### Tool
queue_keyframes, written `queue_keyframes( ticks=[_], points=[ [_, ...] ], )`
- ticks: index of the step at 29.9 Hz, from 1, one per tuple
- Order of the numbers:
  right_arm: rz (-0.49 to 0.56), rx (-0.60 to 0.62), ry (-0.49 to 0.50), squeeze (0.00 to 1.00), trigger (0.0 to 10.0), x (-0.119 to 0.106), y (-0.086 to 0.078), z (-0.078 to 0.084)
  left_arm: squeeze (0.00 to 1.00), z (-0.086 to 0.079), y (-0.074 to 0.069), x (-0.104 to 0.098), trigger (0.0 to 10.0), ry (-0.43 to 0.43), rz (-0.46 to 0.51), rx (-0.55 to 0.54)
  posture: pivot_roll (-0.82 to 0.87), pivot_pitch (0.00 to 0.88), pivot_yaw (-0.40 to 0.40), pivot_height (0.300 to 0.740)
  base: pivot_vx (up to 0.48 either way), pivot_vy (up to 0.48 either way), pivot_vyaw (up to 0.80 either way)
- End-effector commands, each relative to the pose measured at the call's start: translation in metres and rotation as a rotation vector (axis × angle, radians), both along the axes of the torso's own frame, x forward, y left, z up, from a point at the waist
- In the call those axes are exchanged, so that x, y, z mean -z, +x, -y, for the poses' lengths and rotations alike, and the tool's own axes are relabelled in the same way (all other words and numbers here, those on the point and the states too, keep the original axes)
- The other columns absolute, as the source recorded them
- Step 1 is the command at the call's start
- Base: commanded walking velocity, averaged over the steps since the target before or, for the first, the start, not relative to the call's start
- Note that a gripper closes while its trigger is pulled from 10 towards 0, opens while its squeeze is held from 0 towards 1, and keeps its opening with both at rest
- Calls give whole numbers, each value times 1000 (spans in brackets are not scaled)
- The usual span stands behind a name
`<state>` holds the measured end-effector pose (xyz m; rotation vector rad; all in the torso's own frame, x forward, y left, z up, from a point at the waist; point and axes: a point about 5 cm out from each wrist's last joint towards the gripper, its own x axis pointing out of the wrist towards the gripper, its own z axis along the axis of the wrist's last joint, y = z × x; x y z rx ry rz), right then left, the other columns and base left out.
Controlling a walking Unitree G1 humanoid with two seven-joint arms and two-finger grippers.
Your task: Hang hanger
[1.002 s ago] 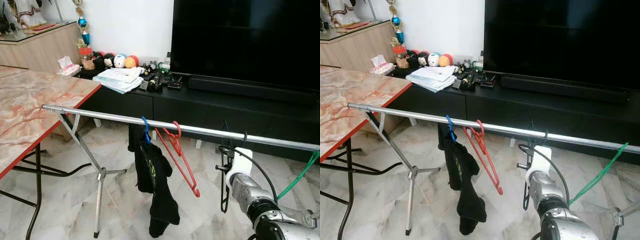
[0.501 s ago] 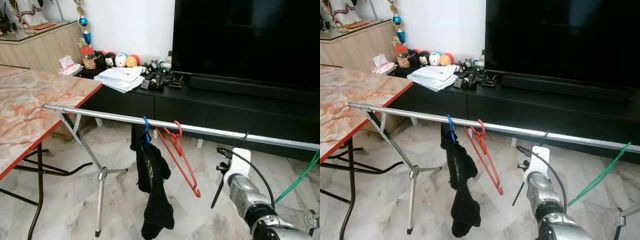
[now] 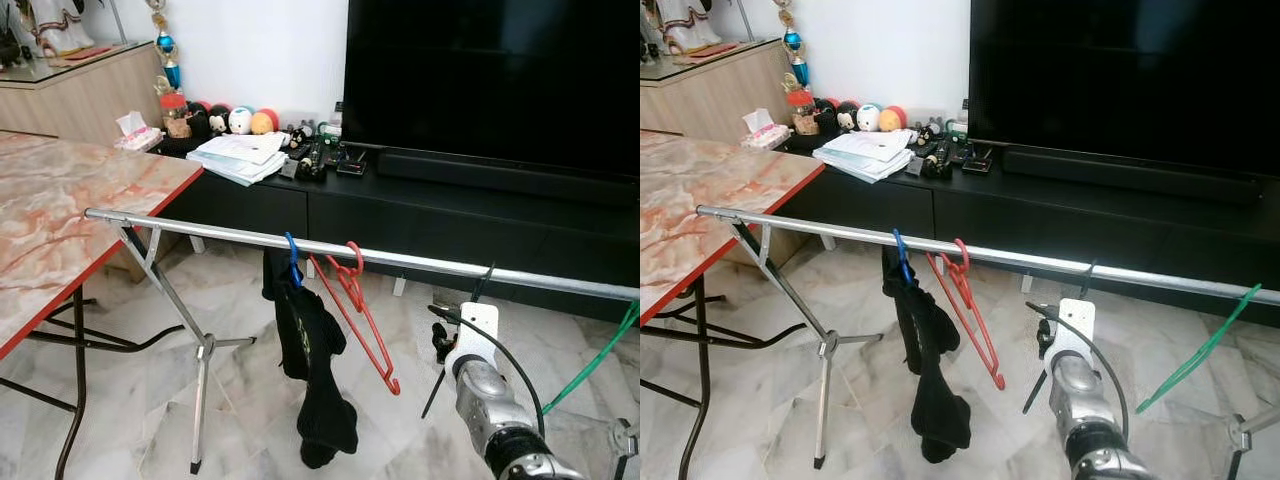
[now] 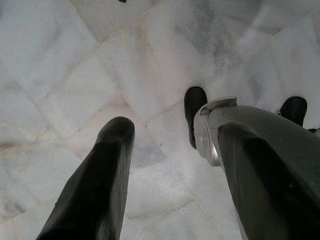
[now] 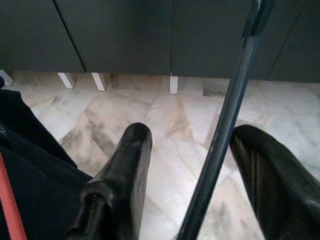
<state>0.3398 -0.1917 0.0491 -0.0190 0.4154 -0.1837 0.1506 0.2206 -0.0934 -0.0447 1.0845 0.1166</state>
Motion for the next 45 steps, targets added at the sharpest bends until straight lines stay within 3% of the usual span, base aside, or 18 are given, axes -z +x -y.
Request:
queue_keyframes(
  ticks=[1,12,13,18,20,21,31,39,45],
  points=[
    [61,-6,-28,1000,10000,-8,3,-2,0,-1,-3,1,10000,-2,-11,-1,-43,0,51,740,0,0,0],
    [209,2,-64,1000,10000,-11,-9,-1,0,-1,-5,1,10000,-3,-11,-2,-42,0,43,740,0,0,0],
    [269,-16,-78,1000,10000,-11,-18,-1,0,-2,-5,1,10000,2,-6,-7,-42,0,36,740,0,0,0],
    [371,-72,-55,1000,10000,-9,-41,-8,0,-3,-5,1,10000,14,13,-29,-41,0,33,740,0,0,0],
    [380,-80,-57,165,10000,-8,-47,-9,0,-3,-5,1,10000,19,11,-25,-41,0,34,740,0,0,0],
    [380,-79,-62,0,10000,-6,-50,-9,0,-3,-5,1,10000,20,9,-22,-42,0,34,740,0,0,0],
    [387,-90,-76,0,10000,4,-76,-3,0,-4,-8,2,10000,27,12,-19,-46,0,33,740,0,0,0],
    [335,-29,-51,0,10000,15,-78,1,0,-4,-7,1,10000,27,20,-33,-35,0,34,740,-222,0,0],
    [314,-57,-51,0,10000,18,-75,-6,0,-5,-9,2,10000,32,10,-41,-23,0,38,740,-296,0,0]
  ],
)
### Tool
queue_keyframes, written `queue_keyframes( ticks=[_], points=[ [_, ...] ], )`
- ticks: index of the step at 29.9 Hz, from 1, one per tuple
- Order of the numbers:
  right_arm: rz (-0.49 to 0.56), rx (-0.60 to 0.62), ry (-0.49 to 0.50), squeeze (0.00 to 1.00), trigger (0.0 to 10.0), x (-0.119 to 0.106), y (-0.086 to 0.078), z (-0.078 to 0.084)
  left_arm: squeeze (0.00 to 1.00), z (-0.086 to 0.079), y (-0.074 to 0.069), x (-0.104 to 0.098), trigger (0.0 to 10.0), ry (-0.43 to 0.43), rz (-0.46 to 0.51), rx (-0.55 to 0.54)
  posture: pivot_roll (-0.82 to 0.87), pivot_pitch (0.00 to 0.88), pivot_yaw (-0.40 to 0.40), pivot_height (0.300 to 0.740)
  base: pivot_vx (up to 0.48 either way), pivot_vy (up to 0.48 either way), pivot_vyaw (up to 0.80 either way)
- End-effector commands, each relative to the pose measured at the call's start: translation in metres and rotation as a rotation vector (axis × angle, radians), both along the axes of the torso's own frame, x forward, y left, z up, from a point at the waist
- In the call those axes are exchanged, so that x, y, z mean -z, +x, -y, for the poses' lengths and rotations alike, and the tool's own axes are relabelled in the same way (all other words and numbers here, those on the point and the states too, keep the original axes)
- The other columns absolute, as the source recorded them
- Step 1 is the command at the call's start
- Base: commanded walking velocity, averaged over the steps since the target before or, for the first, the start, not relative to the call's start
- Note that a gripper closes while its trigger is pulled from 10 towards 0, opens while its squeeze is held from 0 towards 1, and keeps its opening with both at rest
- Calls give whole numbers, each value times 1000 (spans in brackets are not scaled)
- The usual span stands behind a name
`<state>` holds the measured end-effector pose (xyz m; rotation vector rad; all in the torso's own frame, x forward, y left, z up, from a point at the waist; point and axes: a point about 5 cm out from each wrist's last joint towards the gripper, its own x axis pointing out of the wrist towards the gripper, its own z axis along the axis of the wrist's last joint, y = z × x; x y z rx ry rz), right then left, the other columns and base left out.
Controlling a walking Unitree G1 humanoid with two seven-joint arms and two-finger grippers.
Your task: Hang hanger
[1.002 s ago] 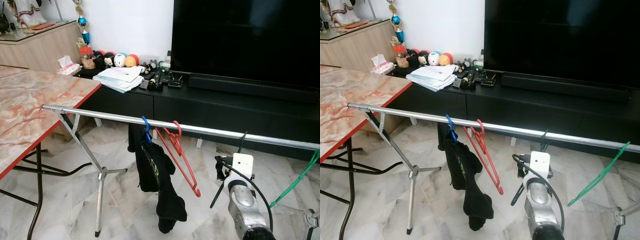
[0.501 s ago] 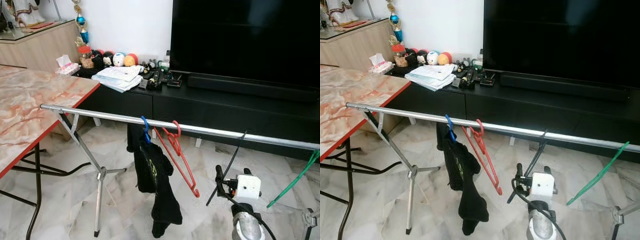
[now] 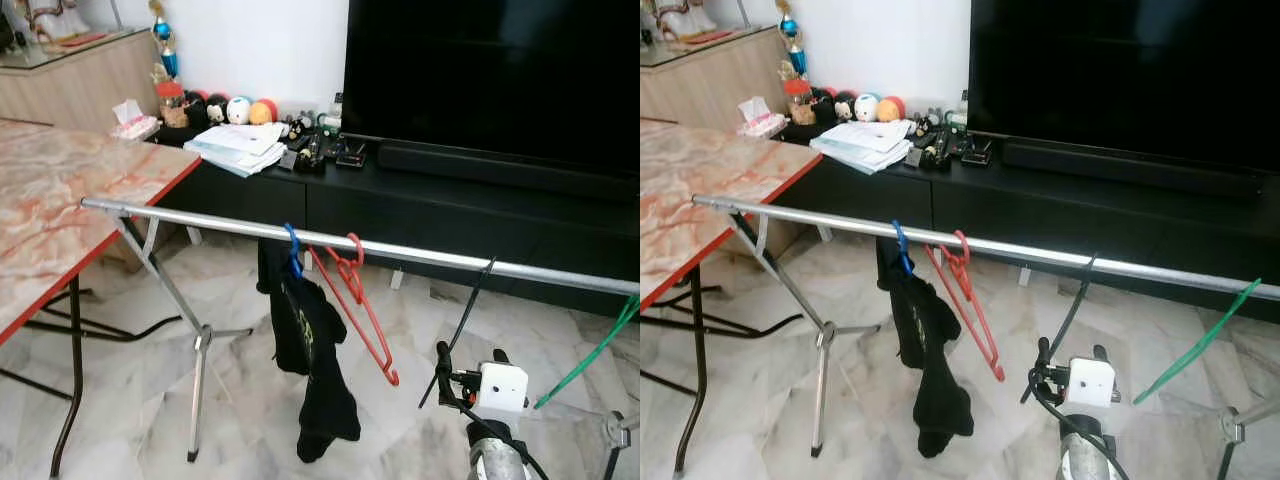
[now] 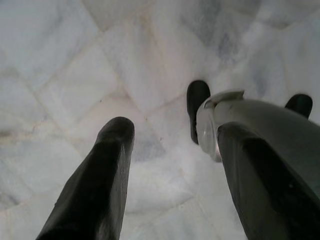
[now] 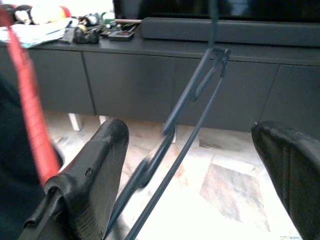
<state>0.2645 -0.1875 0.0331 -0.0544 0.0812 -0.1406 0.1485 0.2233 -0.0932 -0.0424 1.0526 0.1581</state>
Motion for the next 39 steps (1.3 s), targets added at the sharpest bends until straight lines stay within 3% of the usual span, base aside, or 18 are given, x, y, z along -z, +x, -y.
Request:
queue_keyframes(
  ticks=[1,10,17,22,24,25,27,33,39],
  points=[
    [-14,-3,5,0,10000,2,1,-2,0,-3,-7,2,10000,8,-22,-7,-24,0,39,740,-296,0,0],
    [-69,20,10,0,10000,12,5,2,0,-3,-6,2,10000,10,-15,4,-21,0,40,740,-188,0,0],
    [-254,71,91,0,10000,44,-7,10,0,-2,-5,2,10000,11,-15,3,-20,0,39,740,0,0,0],
    [-456,118,175,0,10000,72,-25,13,0,-2,-4,1,10000,3,-6,-15,-26,0,42,740,0,0,0],
    [-556,112,172,0,10000,84,-36,12,0,-1,-4,1,10000,2,-6,-14,-22,0,42,740,0,0,0],
    [-656,101,148,0,10000,95,-50,10,0,-1,-3,1,10000,1,-6,-14,-16,0,43,740,0,0,0],
    [-727,101,132,0,10000,103,-61,9,0,0,-3,1,10000,-2,-5,-13,-11,0,44,740,0,0,-584],
    [-756,60,125,0,10000,108,-69,7,0,2,-4,2,10000,-23,-1,-28,-35,0,40,740,0,0,-770],
    [-811,84,110,0,10000,114,-88,30,0,7,-2,2,10000,-40,9,-25,-37,0,31,740,0,0,-763]
  ],
)
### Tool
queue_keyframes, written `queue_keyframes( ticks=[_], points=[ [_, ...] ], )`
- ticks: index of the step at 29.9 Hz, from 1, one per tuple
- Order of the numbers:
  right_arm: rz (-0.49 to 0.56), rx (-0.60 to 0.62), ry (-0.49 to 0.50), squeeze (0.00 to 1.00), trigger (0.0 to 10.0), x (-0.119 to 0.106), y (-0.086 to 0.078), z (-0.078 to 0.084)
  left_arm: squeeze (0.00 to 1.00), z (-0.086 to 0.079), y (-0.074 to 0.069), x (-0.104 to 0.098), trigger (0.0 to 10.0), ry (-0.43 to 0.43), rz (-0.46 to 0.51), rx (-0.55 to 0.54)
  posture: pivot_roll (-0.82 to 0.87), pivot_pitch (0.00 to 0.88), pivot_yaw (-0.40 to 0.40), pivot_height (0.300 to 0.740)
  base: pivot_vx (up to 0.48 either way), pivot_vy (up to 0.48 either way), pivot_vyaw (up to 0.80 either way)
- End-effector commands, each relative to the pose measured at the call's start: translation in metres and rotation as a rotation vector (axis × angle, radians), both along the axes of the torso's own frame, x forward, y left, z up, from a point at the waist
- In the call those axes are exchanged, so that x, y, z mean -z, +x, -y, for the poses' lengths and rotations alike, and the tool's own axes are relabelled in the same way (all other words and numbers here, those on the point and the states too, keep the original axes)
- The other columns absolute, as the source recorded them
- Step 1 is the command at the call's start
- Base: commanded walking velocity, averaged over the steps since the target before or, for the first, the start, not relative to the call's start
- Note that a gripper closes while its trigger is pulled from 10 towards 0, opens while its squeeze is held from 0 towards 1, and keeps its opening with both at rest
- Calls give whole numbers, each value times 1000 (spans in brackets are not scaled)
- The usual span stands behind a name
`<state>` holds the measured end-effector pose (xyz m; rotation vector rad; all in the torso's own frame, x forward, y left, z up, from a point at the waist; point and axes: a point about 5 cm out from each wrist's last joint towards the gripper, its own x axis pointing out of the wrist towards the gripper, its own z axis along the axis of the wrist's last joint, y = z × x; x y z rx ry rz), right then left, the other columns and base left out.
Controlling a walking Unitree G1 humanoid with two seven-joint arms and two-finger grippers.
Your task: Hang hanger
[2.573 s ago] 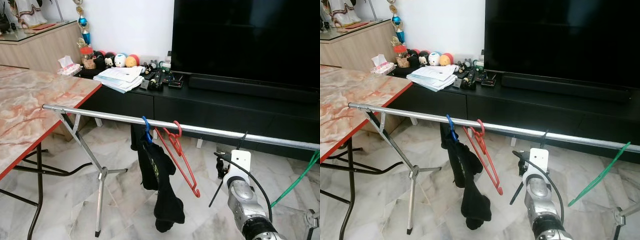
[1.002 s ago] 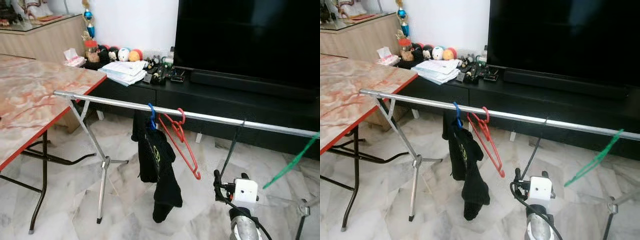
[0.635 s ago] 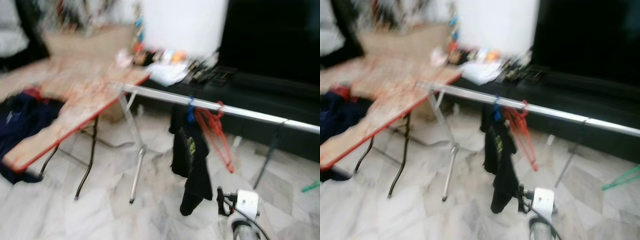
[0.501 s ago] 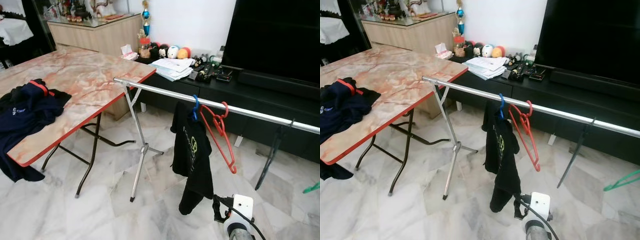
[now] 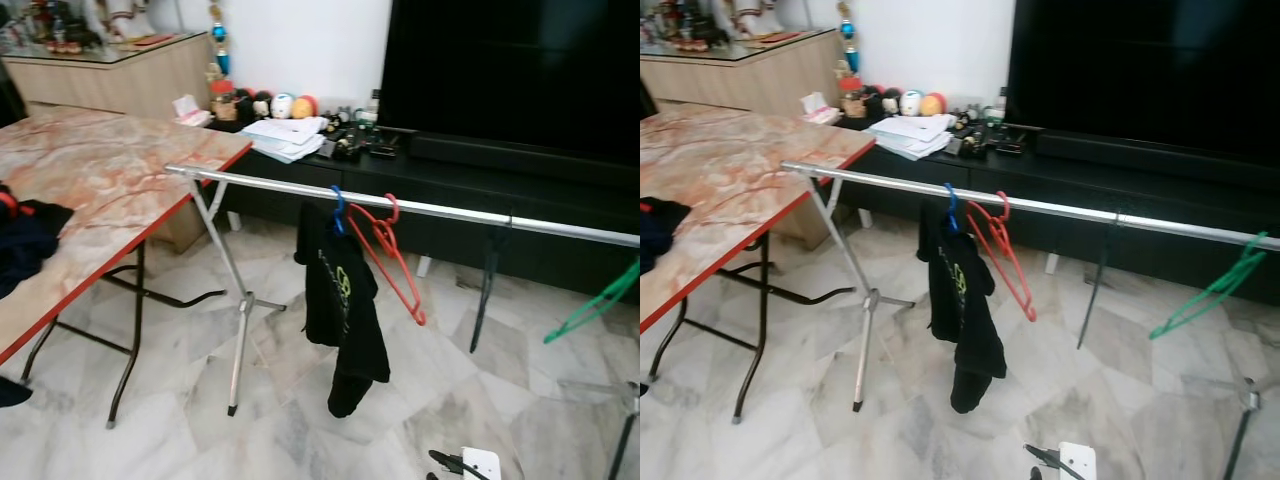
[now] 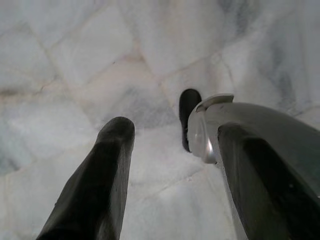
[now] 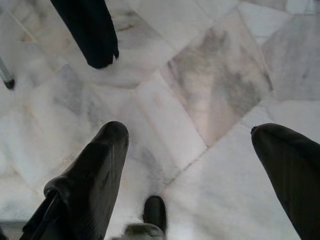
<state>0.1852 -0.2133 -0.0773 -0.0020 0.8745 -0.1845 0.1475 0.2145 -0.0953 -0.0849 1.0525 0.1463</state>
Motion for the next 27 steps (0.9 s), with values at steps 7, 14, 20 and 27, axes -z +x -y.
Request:
queue_keyframes(
  ticks=[7,14,20,27],
  points=[
    [-54,-4,0,0,10000,6,-16,10,0,-3,1,-1,10000,37,9,24,-25,0,27,740,0,-101,-763],
    [-37,-9,15,0,10000,5,-12,4,0,8,31,-12,10000,19,96,41,-36,0,44,740,0,-286,-763],
    [-43,-4,24,0,10000,6,-14,3,0,11,36,-14,10000,11,114,30,-36,0,57,740,0,0,-761],
    [-53,-8,28,0,10000,9,-18,0,0,8,33,-13,10000,14,122,36,-46,0,80,740,0,0,-759]
  ],
)
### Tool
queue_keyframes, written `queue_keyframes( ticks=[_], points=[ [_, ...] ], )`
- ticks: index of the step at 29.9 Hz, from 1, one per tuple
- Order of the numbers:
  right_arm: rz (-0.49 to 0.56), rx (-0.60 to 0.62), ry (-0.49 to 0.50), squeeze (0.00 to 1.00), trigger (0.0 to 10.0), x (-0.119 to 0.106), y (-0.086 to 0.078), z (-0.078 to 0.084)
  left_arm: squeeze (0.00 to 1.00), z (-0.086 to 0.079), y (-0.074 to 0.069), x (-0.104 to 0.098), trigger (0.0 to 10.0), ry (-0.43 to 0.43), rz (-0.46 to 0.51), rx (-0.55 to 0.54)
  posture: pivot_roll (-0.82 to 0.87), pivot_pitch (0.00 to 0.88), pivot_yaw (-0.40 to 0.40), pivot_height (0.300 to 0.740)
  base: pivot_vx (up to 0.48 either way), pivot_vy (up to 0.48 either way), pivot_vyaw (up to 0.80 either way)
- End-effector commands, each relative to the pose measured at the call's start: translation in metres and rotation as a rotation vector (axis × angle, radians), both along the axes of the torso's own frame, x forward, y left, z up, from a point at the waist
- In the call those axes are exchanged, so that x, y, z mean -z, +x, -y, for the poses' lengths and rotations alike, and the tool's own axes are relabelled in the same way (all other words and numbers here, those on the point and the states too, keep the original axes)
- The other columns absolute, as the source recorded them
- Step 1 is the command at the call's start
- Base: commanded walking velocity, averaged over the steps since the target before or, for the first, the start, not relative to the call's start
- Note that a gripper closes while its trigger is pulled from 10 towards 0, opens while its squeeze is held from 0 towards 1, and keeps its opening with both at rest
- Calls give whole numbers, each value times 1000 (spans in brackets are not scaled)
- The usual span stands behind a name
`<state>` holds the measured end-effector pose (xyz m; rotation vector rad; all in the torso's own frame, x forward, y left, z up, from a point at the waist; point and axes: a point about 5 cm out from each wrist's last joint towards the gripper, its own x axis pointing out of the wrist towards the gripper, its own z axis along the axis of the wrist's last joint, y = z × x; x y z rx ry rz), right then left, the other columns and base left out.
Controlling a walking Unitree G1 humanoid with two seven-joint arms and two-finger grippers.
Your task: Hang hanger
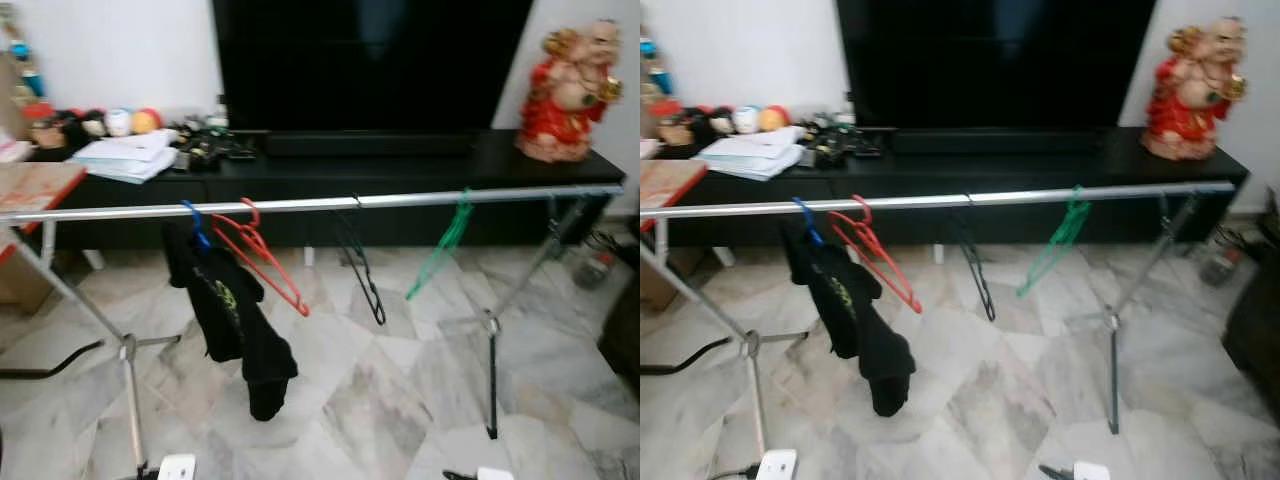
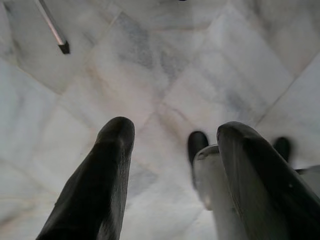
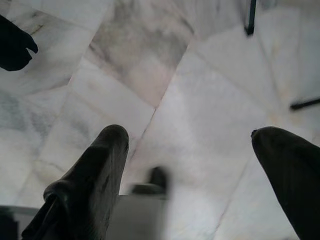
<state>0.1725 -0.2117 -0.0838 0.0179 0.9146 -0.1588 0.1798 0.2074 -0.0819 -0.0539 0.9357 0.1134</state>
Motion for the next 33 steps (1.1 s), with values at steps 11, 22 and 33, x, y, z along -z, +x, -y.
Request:
queue_keyframes(
  ticks=[11,22,33],
  points=[
    [-44,-13,-17,0,10000,5,-12,4,0,3,-2,1,10000,29,4,95,-50,0,70,740,0,-44,-762],
    [-33,-82,-29,0,10000,3,-4,-2,0,3,-2,1,10000,14,2,42,-52,0,71,740,0,-131,-757],
    [-36,-80,-36,0,10000,2,-3,-3,0,3,-1,1,10000,8,2,44,-55,0,75,740,0,0,-753]
  ],
)
